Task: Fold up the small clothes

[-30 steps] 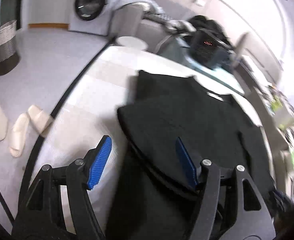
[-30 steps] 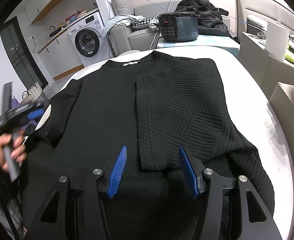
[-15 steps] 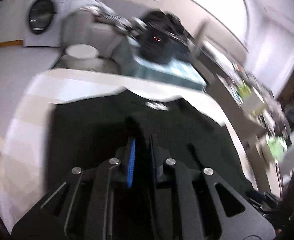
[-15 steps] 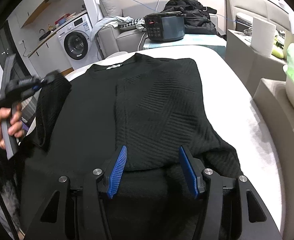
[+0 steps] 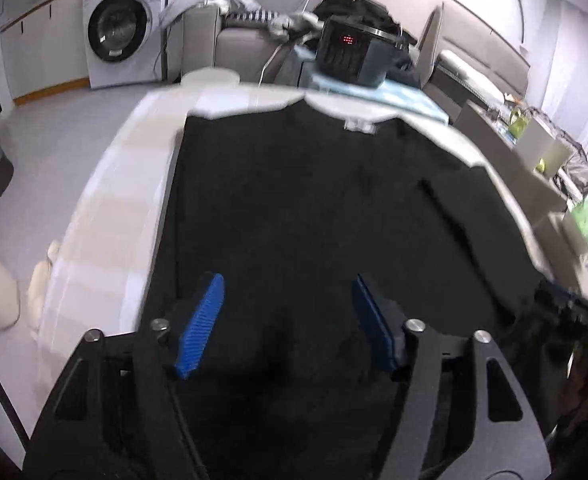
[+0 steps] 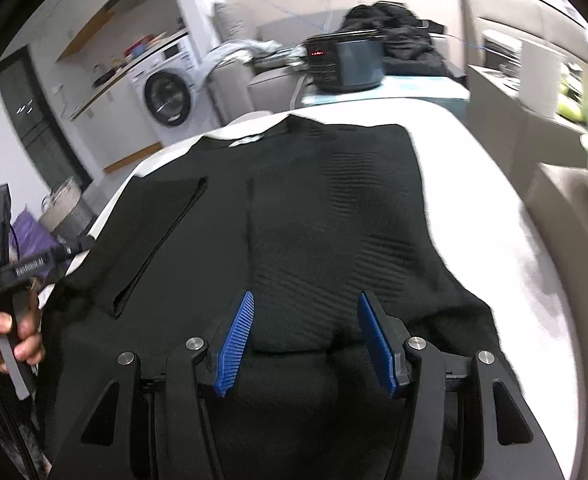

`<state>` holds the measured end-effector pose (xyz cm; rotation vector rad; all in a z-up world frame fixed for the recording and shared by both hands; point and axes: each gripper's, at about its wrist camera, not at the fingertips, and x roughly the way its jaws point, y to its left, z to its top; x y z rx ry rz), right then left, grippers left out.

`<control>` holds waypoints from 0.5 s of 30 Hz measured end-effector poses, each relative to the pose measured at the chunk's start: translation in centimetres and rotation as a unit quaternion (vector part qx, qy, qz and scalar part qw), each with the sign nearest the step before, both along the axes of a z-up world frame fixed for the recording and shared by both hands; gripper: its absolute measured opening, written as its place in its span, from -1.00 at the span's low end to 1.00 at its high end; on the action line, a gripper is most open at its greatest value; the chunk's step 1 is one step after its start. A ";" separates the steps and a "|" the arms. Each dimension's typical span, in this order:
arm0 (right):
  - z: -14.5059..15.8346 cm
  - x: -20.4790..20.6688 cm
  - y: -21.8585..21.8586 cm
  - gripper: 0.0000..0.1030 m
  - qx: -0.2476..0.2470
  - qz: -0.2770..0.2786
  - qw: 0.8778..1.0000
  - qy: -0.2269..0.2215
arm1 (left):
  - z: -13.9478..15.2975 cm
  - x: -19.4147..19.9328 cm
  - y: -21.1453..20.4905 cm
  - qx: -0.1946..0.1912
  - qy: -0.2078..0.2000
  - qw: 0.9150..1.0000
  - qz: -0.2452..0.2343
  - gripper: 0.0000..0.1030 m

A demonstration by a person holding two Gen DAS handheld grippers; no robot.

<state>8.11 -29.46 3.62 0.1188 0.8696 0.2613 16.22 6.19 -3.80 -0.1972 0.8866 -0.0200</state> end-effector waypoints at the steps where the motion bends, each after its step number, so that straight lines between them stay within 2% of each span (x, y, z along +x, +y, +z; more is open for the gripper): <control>1: -0.3 0.2 0.4 0.08 -0.002 0.006 1.000 0.004 | -0.8 -0.4 0.1 0.005 0.013 1.000 0.004 -0.10; 4: -1.3 1.1 1.6 0.07 -0.010 0.026 1.000 0.015 | -2.3 -1.6 0.3 -0.001 0.030 1.000 0.001 -0.20; 6: -1.9 1.4 2.1 -0.05 -0.019 0.034 0.999 0.023 | -2.4 -2.2 0.0 0.014 0.026 1.000 -0.008 -0.20; 8: -2.7 1.7 2.5 -0.06 -0.022 0.043 0.998 0.038 | -2.5 -2.7 -0.2 0.017 0.028 0.999 -0.017 -0.20; 10: -3.0 1.5 3.3 -0.10 -0.050 0.052 0.997 0.024 | -2.7 -2.5 -1.0 0.037 0.028 0.999 -0.026 -0.19; 12: -3.2 1.4 4.1 -0.33 -0.095 0.057 0.994 0.013 | -2.8 -2.3 -1.5 0.056 0.030 0.997 -0.033 -0.19; 13: -3.3 1.3 4.6 -0.37 -0.123 0.060 0.991 0.008 | -2.8 -2.4 -1.6 0.061 0.030 0.997 -0.034 -0.19; 15: -3.4 1.3 5.2 -0.67 -0.150 0.066 0.986 0.001 | -2.7 -2.4 -1.5 0.058 0.029 0.997 -0.033 -0.19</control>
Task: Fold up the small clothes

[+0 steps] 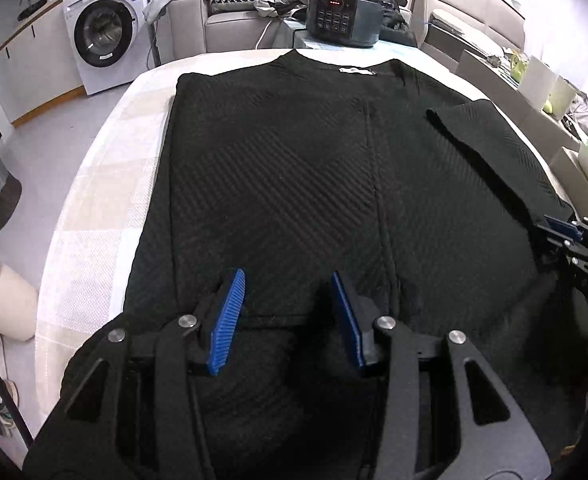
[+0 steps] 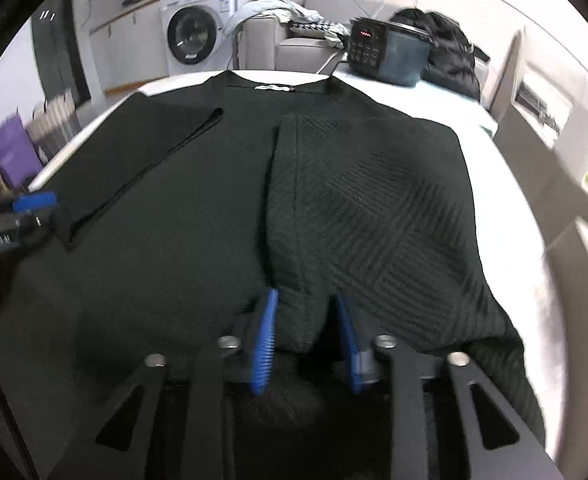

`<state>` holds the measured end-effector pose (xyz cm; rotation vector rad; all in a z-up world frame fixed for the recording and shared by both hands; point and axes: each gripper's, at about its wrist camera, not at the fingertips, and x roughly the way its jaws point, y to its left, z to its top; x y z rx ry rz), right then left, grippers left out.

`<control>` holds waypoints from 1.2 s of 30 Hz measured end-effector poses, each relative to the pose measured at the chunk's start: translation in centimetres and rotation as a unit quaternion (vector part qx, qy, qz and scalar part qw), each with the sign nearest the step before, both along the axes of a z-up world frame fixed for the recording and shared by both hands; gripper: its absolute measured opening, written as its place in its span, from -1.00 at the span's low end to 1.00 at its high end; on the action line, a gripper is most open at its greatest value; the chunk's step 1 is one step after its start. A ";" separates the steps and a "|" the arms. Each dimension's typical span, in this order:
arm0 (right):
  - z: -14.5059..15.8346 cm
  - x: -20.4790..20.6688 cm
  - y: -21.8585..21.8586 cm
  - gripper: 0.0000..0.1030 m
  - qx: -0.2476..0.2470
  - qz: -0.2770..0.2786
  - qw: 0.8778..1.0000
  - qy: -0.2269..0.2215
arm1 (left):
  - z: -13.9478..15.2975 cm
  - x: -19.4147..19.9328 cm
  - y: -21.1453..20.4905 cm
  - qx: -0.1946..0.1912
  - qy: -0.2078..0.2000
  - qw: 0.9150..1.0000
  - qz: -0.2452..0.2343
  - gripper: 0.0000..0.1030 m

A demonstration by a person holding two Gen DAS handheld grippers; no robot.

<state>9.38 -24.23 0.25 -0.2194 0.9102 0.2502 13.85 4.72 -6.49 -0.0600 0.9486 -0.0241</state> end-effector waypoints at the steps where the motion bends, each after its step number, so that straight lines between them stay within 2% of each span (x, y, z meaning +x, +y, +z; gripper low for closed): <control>1: 0.0 0.1 0.1 -0.69 -0.008 -0.003 1.000 -0.002 | 0.0 -0.1 0.2 -0.005 0.000 1.000 0.001 -0.19; 7: 0.3 1.5 1.5 -0.73 0.014 0.000 1.000 0.000 | 0.2 -0.1 0.7 -0.024 0.004 1.000 0.001 -0.19; 11: 0.7 1.3 0.9 -0.53 0.029 0.018 0.999 0.037 | 0.9 -0.6 1.7 -0.058 0.006 0.998 0.000 -0.16; 12: 1.1 1.0 0.5 -0.42 0.037 0.021 0.998 0.040 | 1.3 -0.9 2.1 -0.067 0.004 0.998 0.003 -0.13; 14: 2.3 0.4 -0.9 -0.23 0.066 0.024 0.997 0.039 | 2.0 -1.1 3.1 -0.082 -0.009 0.996 0.015 0.12; 15: 3.3 0.2 -2.0 -0.12 0.091 0.020 0.995 0.031 | 2.3 -0.9 3.6 -0.089 -0.013 0.996 0.020 0.15; 17: 5.3 0.6 -4.0 -0.09 0.115 -0.002 0.993 0.004 | 2.7 0.1 5.2 -0.105 -0.020 0.994 0.036 0.16; 19: 6.5 2.1 -5.5 -0.06 0.115 -0.037 0.993 -0.016 | 3.0 1.6 6.4 -0.093 -0.020 0.994 0.059 0.20; 21: 7.0 4.6 -7.3 -0.03 0.129 -0.078 0.988 -0.029 | 3.2 3.8 8.1 -0.103 -0.014 0.991 0.083 0.20; 22: 7.0 5.9 -8.0 -0.03 0.141 -0.096 0.985 -0.027 | 3.3 4.9 9.0 -0.114 -0.019 0.990 0.087 0.20; 24: 6.8 8.6 -9.4 0.00 0.168 -0.126 0.977 -0.020 | 3.4 6.8 10.2 -0.105 -0.020 0.990 0.097 0.20; 27: 6.3 12.2 -10.3 0.22 0.189 -0.135 0.973 -0.014 | 2.9 9.7 11.4 -0.100 -0.017 0.989 0.110 0.21; 29: 5.3 14.5 -10.8 0.24 0.195 -0.157 0.968 -0.007 | 2.0 11.7 12.1 -0.100 -0.006 0.988 0.121 0.21; 32: 3.2 17.8 -11.7 0.23 0.205 -0.175 0.963 0.029 | 0.6 13.7 12.7 -0.113 0.016 0.985 0.133 0.21; 34: 1.9 18.9 -12.0 0.23 0.196 -0.173 0.964 0.040 | 0.8 14.3 12.6 -0.112 0.007 0.985 0.134 0.19; 35: 1.4 19.5 -12.0 0.19 0.190 -0.175 0.965 0.046 | 0.7 14.7 12.5 -0.120 0.011 0.985 0.127 0.01; 36: 1.0 19.7 -12.1 0.02 0.190 -0.171 0.966 0.048 | 0.6 15.1 12.4 -0.125 0.011 0.985 0.118 -0.16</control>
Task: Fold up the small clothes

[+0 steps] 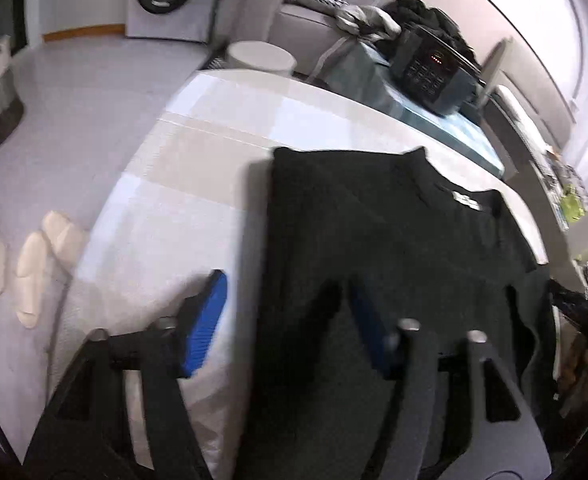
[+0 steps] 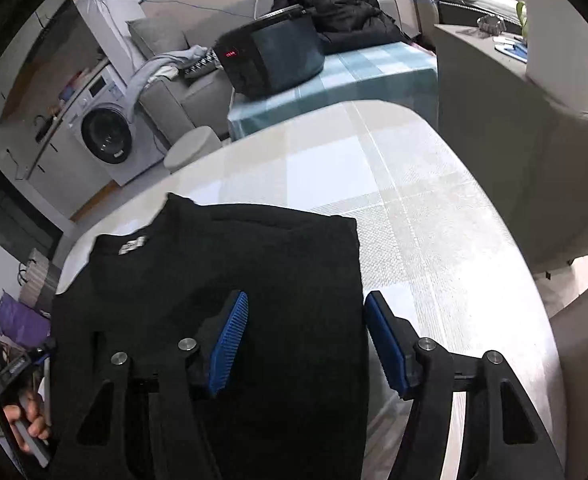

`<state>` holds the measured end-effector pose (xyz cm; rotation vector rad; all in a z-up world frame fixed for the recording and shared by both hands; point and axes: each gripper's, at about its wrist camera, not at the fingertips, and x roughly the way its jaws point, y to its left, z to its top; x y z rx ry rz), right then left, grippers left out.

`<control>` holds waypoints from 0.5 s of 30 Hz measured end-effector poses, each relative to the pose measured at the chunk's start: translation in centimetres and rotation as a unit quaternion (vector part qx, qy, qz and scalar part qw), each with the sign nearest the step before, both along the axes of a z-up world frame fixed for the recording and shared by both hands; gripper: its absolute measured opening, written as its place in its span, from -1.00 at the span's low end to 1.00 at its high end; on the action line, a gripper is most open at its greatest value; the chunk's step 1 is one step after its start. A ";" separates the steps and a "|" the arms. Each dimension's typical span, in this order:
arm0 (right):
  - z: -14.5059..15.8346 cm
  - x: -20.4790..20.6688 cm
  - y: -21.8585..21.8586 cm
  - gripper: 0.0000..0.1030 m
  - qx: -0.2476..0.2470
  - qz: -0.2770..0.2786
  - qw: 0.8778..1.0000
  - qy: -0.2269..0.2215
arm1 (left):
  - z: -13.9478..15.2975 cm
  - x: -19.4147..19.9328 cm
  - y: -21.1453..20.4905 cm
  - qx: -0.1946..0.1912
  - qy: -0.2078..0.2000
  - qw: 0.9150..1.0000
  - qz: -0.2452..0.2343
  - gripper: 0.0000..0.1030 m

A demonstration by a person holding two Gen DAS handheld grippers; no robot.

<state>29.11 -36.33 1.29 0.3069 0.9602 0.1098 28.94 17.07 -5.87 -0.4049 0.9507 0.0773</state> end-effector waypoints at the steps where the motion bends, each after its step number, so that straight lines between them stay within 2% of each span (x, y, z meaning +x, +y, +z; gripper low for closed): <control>1: -0.3 0.3 0.2 -0.14 -0.004 0.012 1.000 0.002 | -0.2 0.2 -0.2 0.006 0.000 1.000 -0.005 -0.67; 2: -0.4 0.2 0.5 -0.27 -0.019 0.022 1.000 0.001 | -0.3 0.5 -0.6 0.017 0.001 1.000 -0.015 -0.85; 3: -0.5 0.2 0.7 -0.57 -0.031 0.028 0.999 -0.005 | -0.2 0.6 -1.0 0.027 -0.006 0.999 -0.022 -0.87; 5: -0.3 0.3 1.2 -0.76 -0.044 0.050 0.998 -0.015 | -0.1 0.9 -1.4 0.036 -0.014 0.999 -0.023 -0.88; 9: 0.1 1.1 1.4 -0.82 -0.072 0.042 0.996 -0.041 | 0.2 2.8 -1.7 0.037 -0.018 0.999 -0.022 -0.88; 15: -0.2 4.4 0.8 -0.82 -0.081 -0.001 0.996 -0.045 | 0.6 6.6 -2.4 0.051 -0.028 0.998 -0.011 -0.88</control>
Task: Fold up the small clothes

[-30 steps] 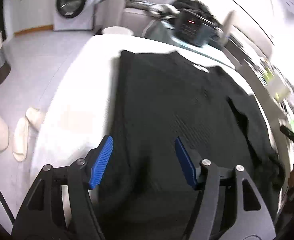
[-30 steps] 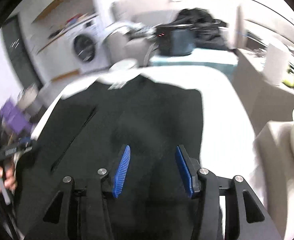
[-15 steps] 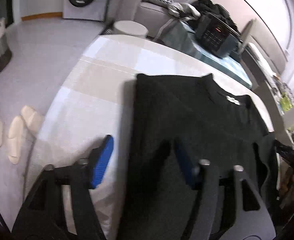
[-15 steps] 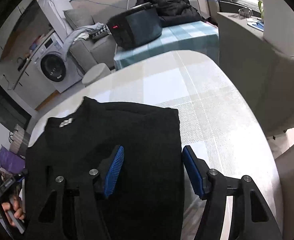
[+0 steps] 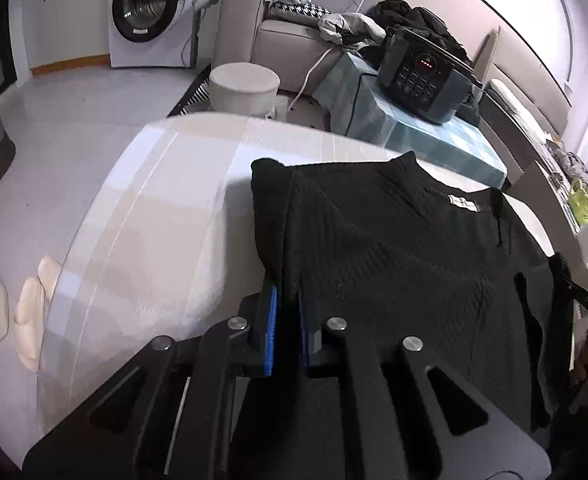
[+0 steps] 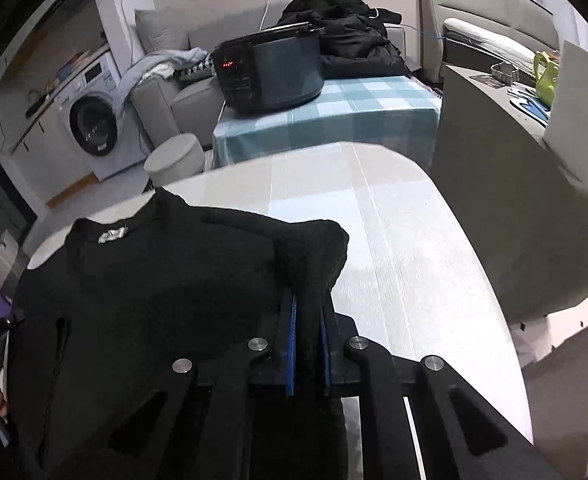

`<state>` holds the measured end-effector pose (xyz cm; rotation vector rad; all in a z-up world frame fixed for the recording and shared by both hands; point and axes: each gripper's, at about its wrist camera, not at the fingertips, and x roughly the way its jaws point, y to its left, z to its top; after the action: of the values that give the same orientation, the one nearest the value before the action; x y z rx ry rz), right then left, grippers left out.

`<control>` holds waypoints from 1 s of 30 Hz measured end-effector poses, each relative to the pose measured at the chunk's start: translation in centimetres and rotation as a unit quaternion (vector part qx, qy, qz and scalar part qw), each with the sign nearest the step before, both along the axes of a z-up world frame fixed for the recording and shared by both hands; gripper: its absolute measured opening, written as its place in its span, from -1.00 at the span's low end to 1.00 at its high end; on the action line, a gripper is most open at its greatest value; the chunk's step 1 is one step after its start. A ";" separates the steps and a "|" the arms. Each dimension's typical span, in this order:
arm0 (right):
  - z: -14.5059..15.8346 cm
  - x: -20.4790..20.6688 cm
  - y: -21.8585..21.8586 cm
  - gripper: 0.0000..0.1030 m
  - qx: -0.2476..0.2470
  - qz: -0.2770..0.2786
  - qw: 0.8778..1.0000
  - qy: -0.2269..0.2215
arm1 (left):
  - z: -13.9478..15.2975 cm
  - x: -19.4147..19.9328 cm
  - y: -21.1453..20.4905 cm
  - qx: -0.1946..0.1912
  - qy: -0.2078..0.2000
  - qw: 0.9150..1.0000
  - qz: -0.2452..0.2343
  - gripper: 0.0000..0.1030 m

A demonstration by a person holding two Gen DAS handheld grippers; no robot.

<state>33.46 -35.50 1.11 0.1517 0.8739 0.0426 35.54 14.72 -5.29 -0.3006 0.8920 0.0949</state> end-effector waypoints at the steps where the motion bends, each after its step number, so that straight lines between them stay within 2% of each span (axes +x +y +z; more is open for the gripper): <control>1: 0.0 0.4 0.2 -0.82 -0.009 -0.003 1.000 -0.001 | 0.1 0.5 -0.2 0.005 -0.002 1.000 -0.002 -0.88; 4: 0.3 1.2 0.5 -0.81 -0.026 -0.004 1.000 -0.004 | 0.1 1.3 -0.6 0.023 0.000 1.000 -0.002 -0.88; 5: 0.3 1.6 0.6 -0.77 -0.030 -0.006 1.000 0.000 | 0.1 1.2 -0.6 0.025 0.001 1.000 0.000 -0.86; 6: 0.4 1.7 0.5 -0.64 -0.029 -0.010 0.999 0.008 | 0.2 1.1 -0.7 0.027 0.002 1.000 0.004 -0.85; 7: 0.5 1.6 0.5 -0.59 -0.022 -0.009 1.000 0.017 | 0.5 0.7 -0.6 0.027 0.002 1.000 0.003 -0.75; 8: 0.9 1.2 0.4 -0.49 -0.016 -0.004 1.000 0.013 | 0.9 0.1 -0.7 0.032 0.007 0.999 0.003 -0.53; 9: 1.5 0.5 0.5 -0.26 -0.018 -0.004 1.000 0.006 | 1.4 -0.6 -0.7 0.035 0.005 0.999 0.003 -0.41; 10: 2.0 -0.5 0.5 -0.15 -0.019 -0.005 1.000 -0.001 | 2.0 -1.4 -0.7 0.040 -0.001 0.999 0.004 -0.25; 12: 3.5 -2.9 0.9 -0.08 -0.012 0.005 1.000 -0.015 | 3.4 -4.6 -0.7 0.052 -0.022 0.998 0.001 -0.10; 14: 4.8 -6.0 1.8 -0.01 -0.005 0.031 0.999 -0.013 | 5.1 -7.9 -1.2 0.056 -0.040 0.998 -0.007 0.23; 15: 5.3 -7.4 2.2 0.15 -0.001 0.041 0.999 -0.016 | 5.7 -9.5 -1.4 0.058 -0.047 0.997 -0.010 0.32; 16: 5.9 -9.3 2.7 0.26 0.002 0.054 0.998 -0.024 | 6.2 -11.3 -1.7 0.063 -0.054 0.996 -0.012 0.52; 17: 6.4 -11.3 3.2 0.48 0.002 0.066 0.997 -0.033 | 6.7 -13.3 -2.0 0.068 -0.059 0.996 -0.011 0.67; 18: 6.8 -13.0 3.6 0.63 -0.002 0.074 0.996 -0.040 | 7.1 -14.9 -2.1 0.068 -0.064 0.996 -0.010 0.68; 21: 7.7 -18.7 5.0 0.70 -0.024 0.103 0.992 -0.063 | 7.6 -20.3 -2.6 0.063 -0.069 0.996 -0.018 0.78; 23: 7.9 -22.2 5.3 0.72 -0.027 0.119 0.991 -0.062 | 7.7 -23.9 -2.9 0.064 -0.070 0.995 -0.021 0.97; 26: 7.5 -26.4 4.8 0.74 -0.014 0.138 0.989 -0.046 | 7.2 -28.8 -2.8 0.058 -0.062 0.996 -0.019 0.97; 30: 6.0 -32.0 3.3 0.74 -0.021 0.111 0.993 -0.031 | 5.5 -34.5 -2.5 0.043 -0.051 0.998 -0.006 0.97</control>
<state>1.42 -32.24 7.11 0.0130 0.8258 0.2344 1.07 12.26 0.16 -0.2178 0.7857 0.1063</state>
